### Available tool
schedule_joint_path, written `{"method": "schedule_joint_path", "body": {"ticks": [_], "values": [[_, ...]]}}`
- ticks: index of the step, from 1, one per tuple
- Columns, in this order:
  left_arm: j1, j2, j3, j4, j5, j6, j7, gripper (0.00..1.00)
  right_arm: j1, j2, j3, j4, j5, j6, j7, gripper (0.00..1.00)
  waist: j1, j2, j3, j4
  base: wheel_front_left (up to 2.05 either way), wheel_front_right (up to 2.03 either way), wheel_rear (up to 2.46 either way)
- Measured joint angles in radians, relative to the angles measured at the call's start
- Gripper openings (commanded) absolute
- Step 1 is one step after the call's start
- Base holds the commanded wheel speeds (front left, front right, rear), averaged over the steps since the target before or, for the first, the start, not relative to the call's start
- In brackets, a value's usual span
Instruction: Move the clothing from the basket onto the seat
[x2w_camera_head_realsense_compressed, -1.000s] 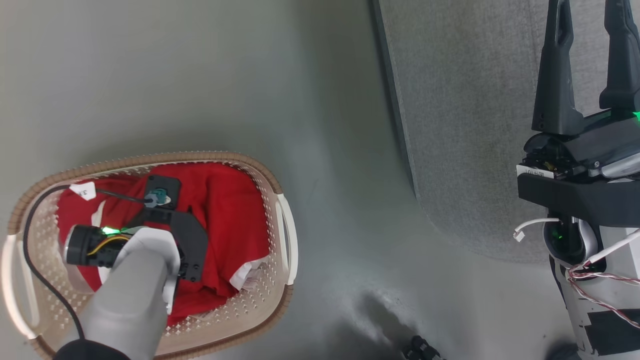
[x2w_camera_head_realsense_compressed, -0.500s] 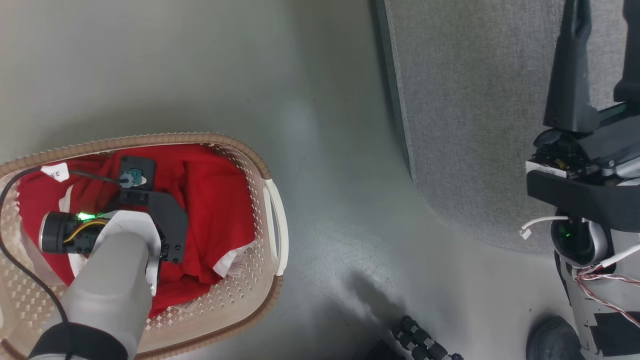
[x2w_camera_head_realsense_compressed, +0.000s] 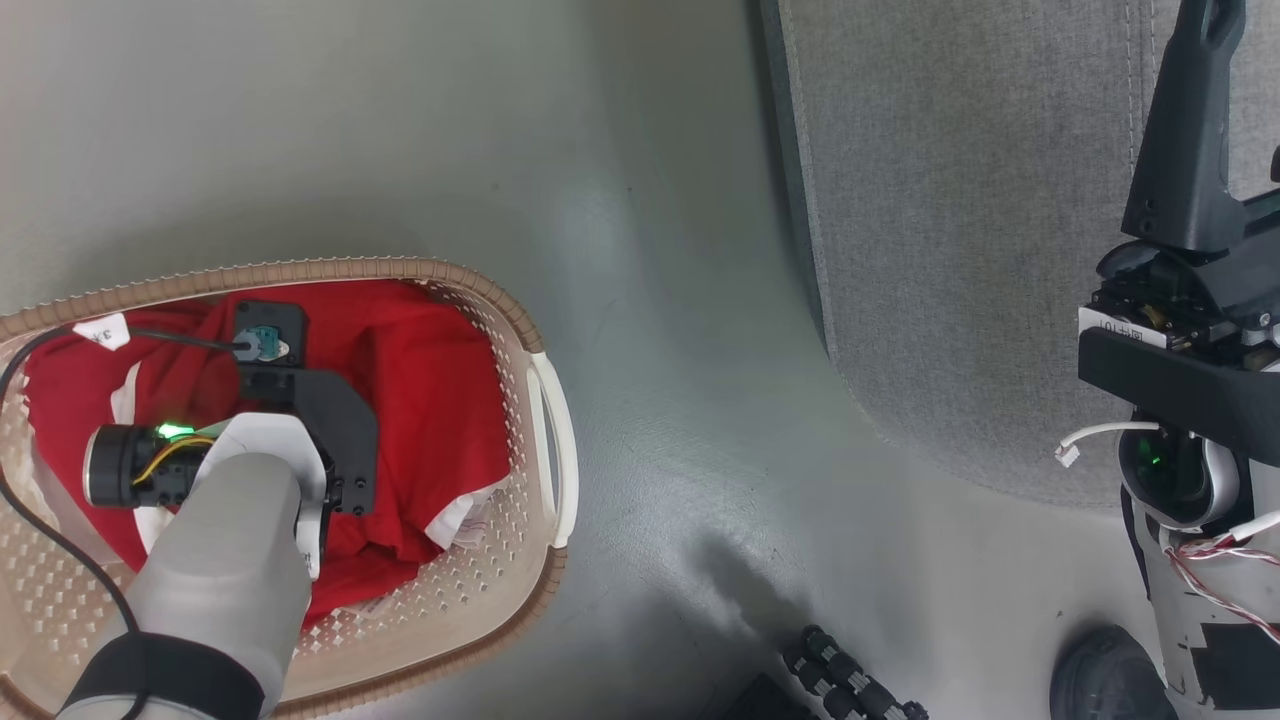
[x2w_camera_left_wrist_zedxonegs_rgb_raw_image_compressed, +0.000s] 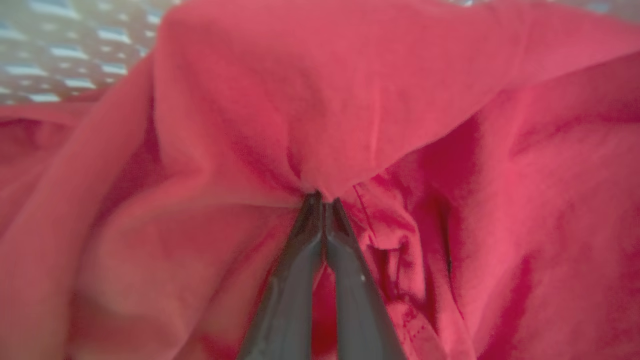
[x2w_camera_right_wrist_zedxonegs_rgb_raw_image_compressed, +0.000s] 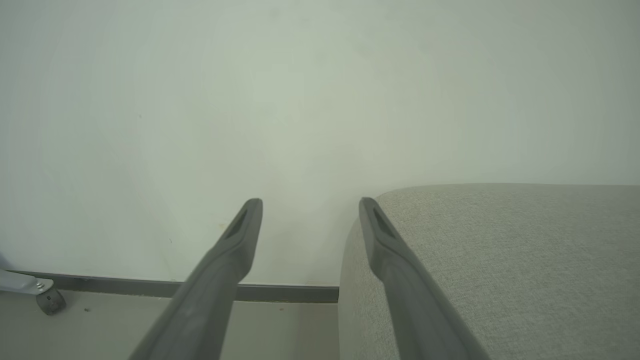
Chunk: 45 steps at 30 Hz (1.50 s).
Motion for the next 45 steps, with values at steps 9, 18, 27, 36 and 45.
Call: {"method": "schedule_joint_path", "body": {"ticks": [9,18,27,36,45], "values": [[-0.001,-0.011,0.023,0.011,0.000,0.000,-0.026,0.00,0.001,0.005,-0.017,0.021,-0.015,0.010,0.000,1.00,0.0000,0.0000,-0.013,0.008,0.00,0.00,0.00],[0.032,-0.041,0.018,0.012,0.000,0.000,-0.086,0.00,0.011,-0.004,-0.032,0.075,-0.028,0.026,0.000,1.00,0.0000,0.0000,-0.066,0.036,0.00,0.00,0.00],[0.073,-0.071,0.007,0.007,0.000,-0.001,-0.151,0.00,0.066,-0.017,-0.050,0.151,-0.043,0.033,0.000,1.00,0.0000,0.0000,-0.150,0.079,0.00,0.00,0.00],[0.128,-0.082,0.005,-0.014,-0.010,-0.036,-0.218,0.00,0.102,-0.029,-0.050,0.221,-0.053,0.043,0.000,1.00,-0.0001,0.0000,-0.259,0.126,0.00,0.00,0.00],[0.200,-0.091,0.001,-0.047,-0.023,-0.067,-0.298,0.00,0.165,-0.035,-0.048,0.282,-0.061,0.045,0.000,1.00,-0.0001,-0.0001,-0.384,0.161,0.00,0.00,0.00]]}}
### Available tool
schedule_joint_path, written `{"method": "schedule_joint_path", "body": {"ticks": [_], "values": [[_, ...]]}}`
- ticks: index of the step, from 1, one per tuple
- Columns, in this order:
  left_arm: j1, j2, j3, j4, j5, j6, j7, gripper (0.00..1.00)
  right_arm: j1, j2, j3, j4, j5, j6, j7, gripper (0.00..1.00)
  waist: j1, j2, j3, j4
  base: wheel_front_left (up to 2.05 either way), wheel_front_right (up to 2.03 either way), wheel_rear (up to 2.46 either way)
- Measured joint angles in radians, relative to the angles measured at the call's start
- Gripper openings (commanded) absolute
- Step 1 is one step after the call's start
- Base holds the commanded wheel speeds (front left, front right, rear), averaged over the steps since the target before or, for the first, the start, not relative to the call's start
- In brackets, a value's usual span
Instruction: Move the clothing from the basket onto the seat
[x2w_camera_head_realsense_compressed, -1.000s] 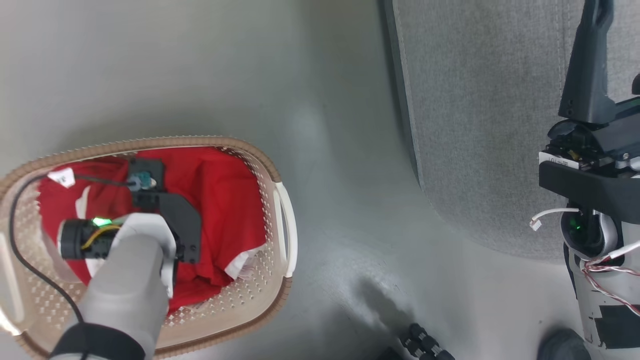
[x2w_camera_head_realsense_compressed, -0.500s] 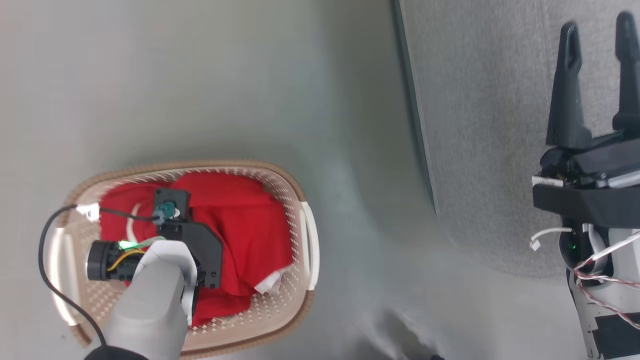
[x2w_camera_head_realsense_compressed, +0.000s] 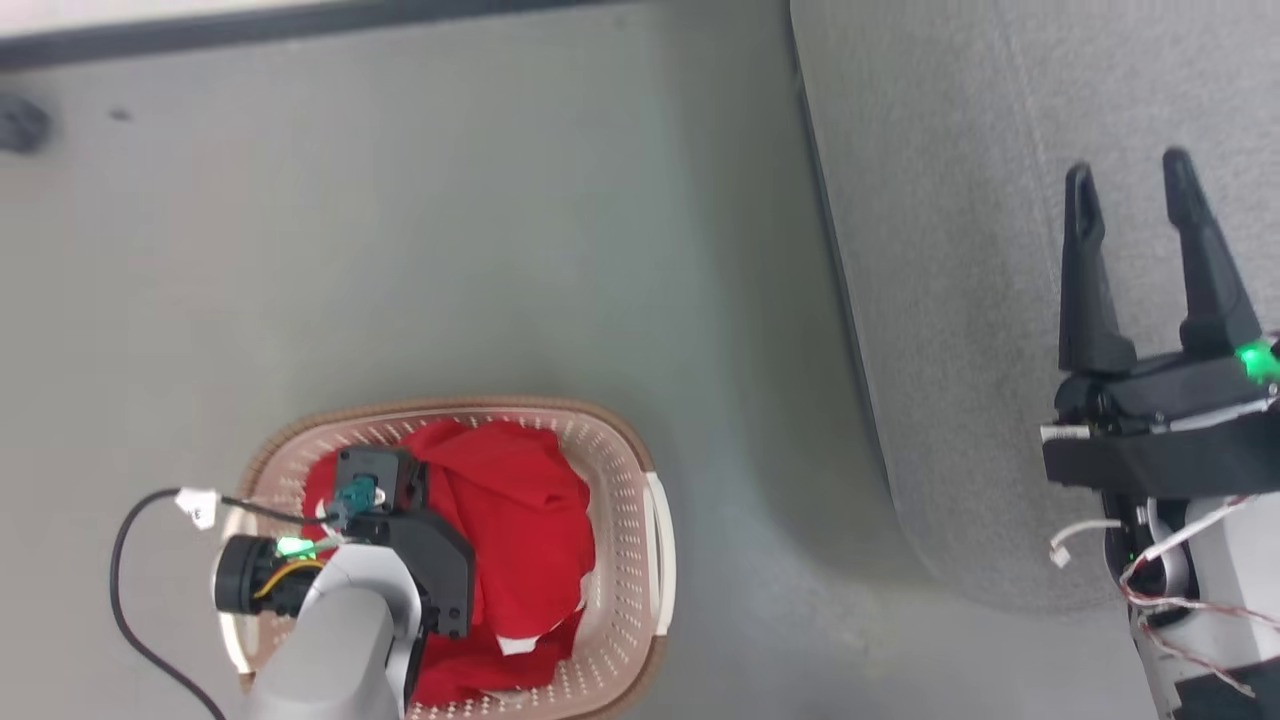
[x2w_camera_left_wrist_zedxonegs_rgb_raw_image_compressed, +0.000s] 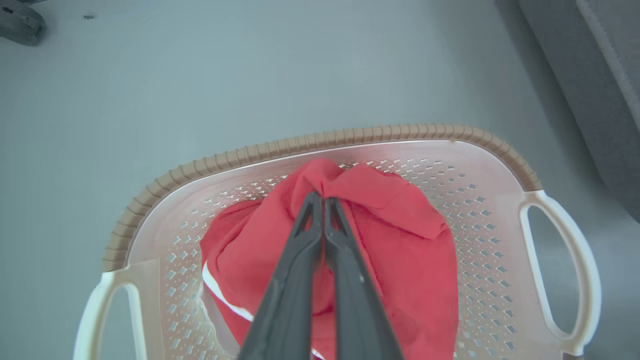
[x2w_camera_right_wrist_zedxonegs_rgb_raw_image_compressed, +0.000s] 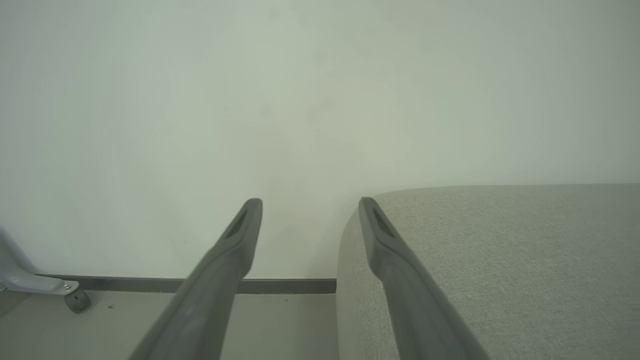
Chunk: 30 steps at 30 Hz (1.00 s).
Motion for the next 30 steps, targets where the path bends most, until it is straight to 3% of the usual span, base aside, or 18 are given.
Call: {"method": "schedule_joint_path", "body": {"ticks": [13,23,30], "values": [[0.117,-0.001,-0.006,-0.093,-0.010,-0.039,-0.037,0.00,0.117,-0.009,-0.012,0.043,-0.002,0.000,0.000,1.00,0.0000,0.0000,-0.185,0.051,0.00,0.00,0.00],[0.192,-0.001,-0.003,-0.241,-0.038,-0.039,-0.039,0.00,0.187,-0.012,-0.014,0.090,-0.002,0.007,0.000,1.00,-0.0001,-0.0001,-0.318,0.090,0.00,0.00,0.00],[0.225,0.000,0.021,-0.416,-0.034,-0.020,-0.039,0.00,0.260,-0.010,-0.002,0.119,-0.002,0.007,0.000,1.00,0.0000,-0.0001,-0.405,0.114,0.00,0.00,0.00]]}}
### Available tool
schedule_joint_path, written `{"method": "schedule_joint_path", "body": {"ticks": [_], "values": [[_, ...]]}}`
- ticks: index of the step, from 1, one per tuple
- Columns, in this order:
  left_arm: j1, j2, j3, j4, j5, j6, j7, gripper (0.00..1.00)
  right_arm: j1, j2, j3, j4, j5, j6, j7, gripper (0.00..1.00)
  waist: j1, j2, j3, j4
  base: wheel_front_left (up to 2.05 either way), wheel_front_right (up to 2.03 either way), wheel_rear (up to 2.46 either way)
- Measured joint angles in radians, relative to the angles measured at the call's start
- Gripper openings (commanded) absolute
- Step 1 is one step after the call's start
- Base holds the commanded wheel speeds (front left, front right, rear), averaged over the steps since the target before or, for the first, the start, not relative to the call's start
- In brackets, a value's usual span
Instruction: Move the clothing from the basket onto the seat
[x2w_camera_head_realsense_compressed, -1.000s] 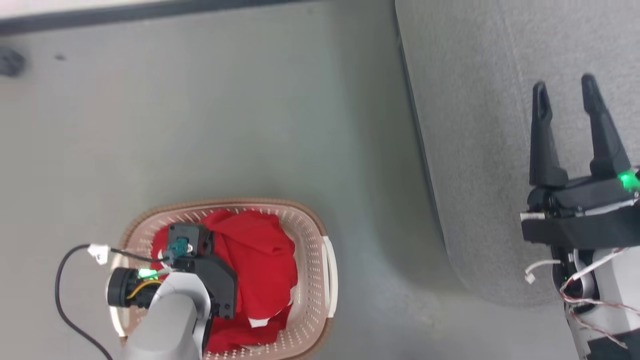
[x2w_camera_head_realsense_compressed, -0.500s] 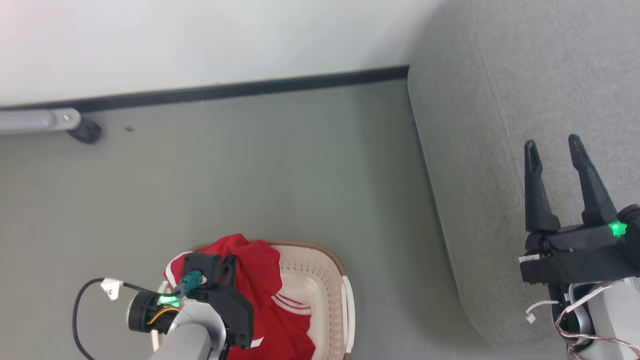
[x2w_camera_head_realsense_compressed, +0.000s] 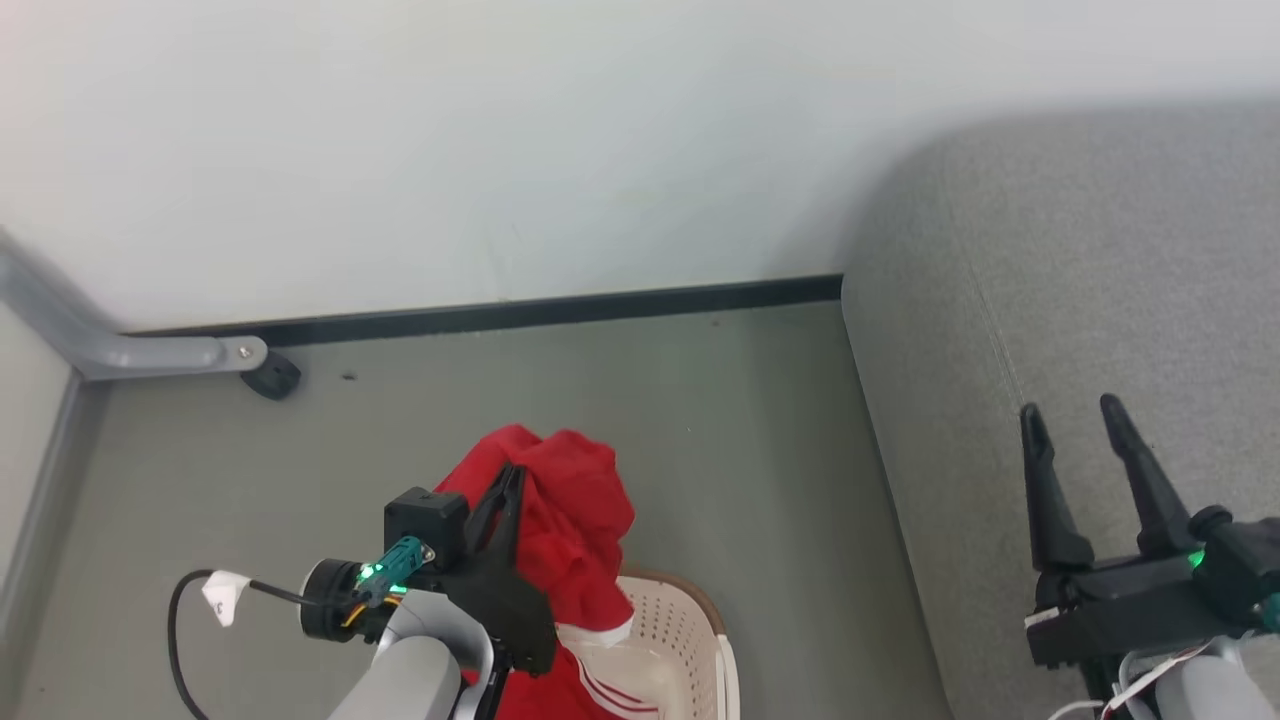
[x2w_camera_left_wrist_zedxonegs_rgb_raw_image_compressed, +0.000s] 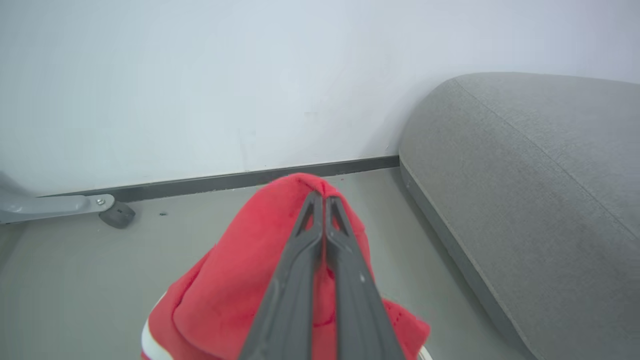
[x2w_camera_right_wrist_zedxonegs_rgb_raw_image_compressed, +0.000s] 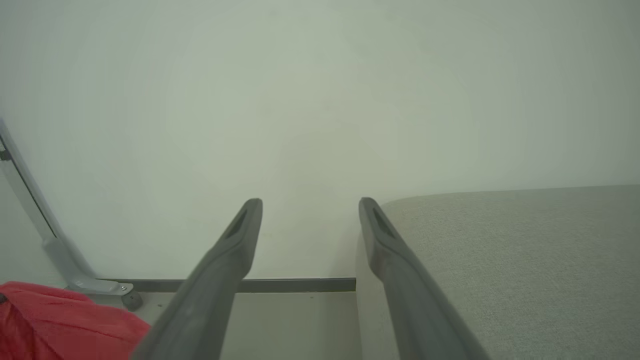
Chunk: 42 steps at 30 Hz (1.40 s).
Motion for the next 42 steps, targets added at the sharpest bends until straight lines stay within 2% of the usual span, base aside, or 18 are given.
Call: {"method": "schedule_joint_path", "body": {"ticks": [13,24,32,42], "values": [[0.074,0.054,0.051,-0.360,0.060,0.046,-0.005,0.00,0.095,0.020,0.058,0.010,0.000,0.009,0.010,1.00,0.0000,0.0001,-0.124,0.051,0.00,0.00,0.00],[0.088,0.070,0.082,-0.609,0.112,0.070,-0.006,0.00,0.113,0.063,0.159,0.008,0.000,0.028,0.036,1.00,0.0000,0.0001,-0.188,0.093,0.00,0.00,0.00],[0.089,0.069,0.081,-0.721,0.132,0.078,-0.008,0.00,0.115,0.095,0.257,-0.023,0.000,0.040,0.053,1.00,0.0000,0.0002,-0.217,0.116,0.00,0.00,0.00],[0.089,0.063,0.054,-0.784,0.160,0.078,0.015,0.00,0.105,0.129,0.435,-0.077,0.023,0.050,0.076,1.00,0.0002,0.0002,-0.229,0.143,0.00,0.00,0.00]]}}
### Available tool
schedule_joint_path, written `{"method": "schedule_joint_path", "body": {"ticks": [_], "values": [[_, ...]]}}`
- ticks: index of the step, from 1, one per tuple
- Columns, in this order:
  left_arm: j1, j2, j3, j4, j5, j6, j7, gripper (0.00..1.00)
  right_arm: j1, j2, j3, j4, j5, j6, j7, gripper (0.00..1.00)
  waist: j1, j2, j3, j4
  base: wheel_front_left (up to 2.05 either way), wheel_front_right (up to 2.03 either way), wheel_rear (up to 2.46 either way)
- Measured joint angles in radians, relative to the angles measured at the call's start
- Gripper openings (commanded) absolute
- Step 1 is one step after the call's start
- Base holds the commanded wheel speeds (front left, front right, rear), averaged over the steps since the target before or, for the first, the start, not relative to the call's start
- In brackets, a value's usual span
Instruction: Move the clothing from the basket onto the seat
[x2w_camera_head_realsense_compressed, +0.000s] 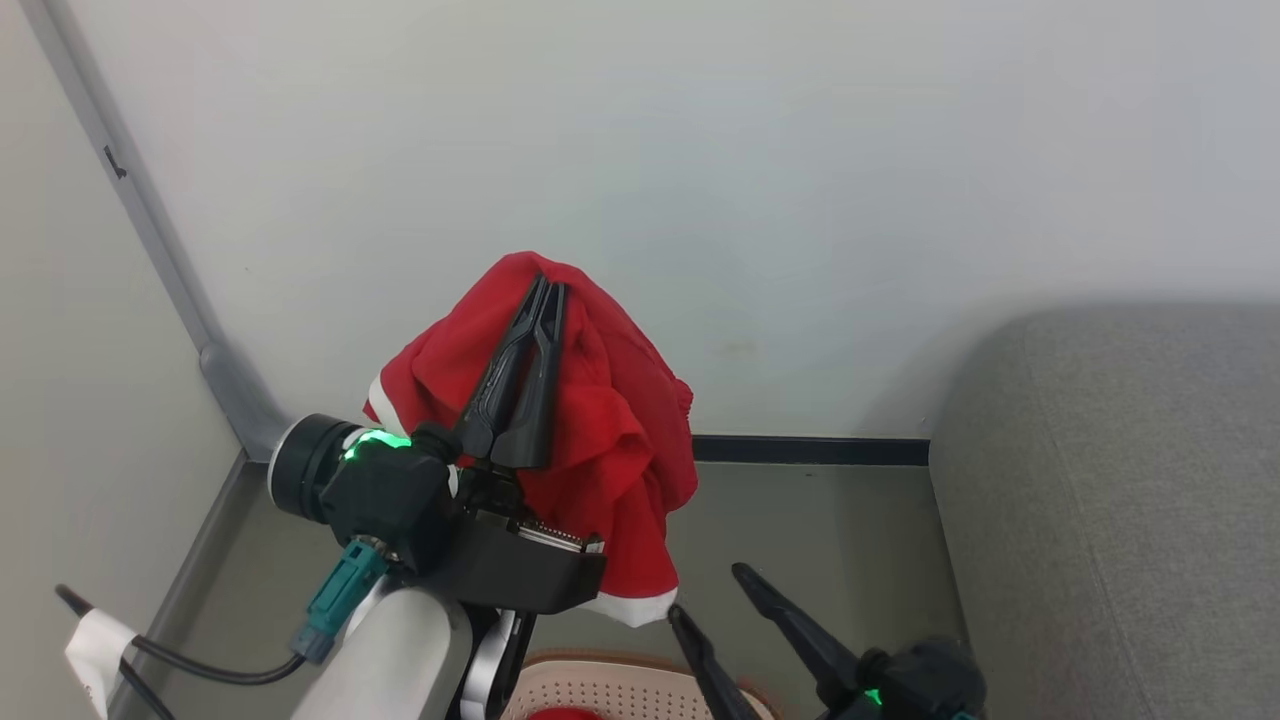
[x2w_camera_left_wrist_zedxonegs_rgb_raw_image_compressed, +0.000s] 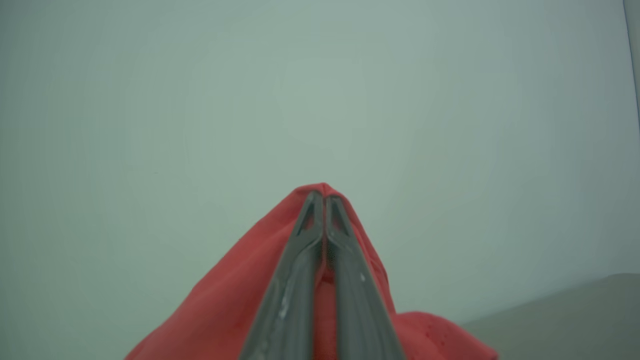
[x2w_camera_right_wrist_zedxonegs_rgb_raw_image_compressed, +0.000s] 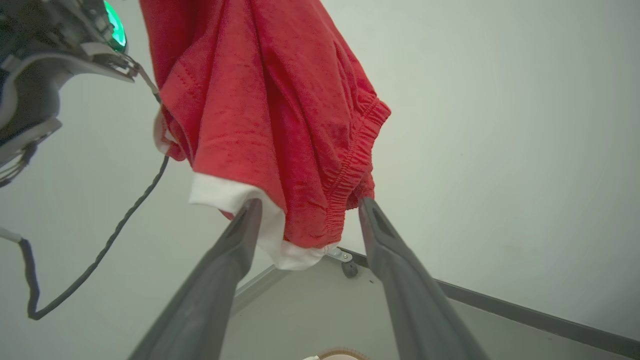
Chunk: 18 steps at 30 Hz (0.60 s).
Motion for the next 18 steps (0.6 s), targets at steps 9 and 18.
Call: {"method": "schedule_joint_path", "body": {"ticks": [9,18], "values": [[0.016,-0.002,-0.038,-0.024,0.009,0.000,0.040,0.00,-0.078,0.007,0.114,-0.009,0.036,0.003,0.013,1.00,-0.0001,0.0000,-0.002,0.028,0.00,0.00,0.00],[0.040,-0.006,-0.074,-0.042,0.016,0.001,0.070,0.00,-0.160,0.009,0.131,0.030,0.075,0.003,0.012,1.00,0.0000,0.0000,0.001,0.053,0.00,0.00,0.00]]}}
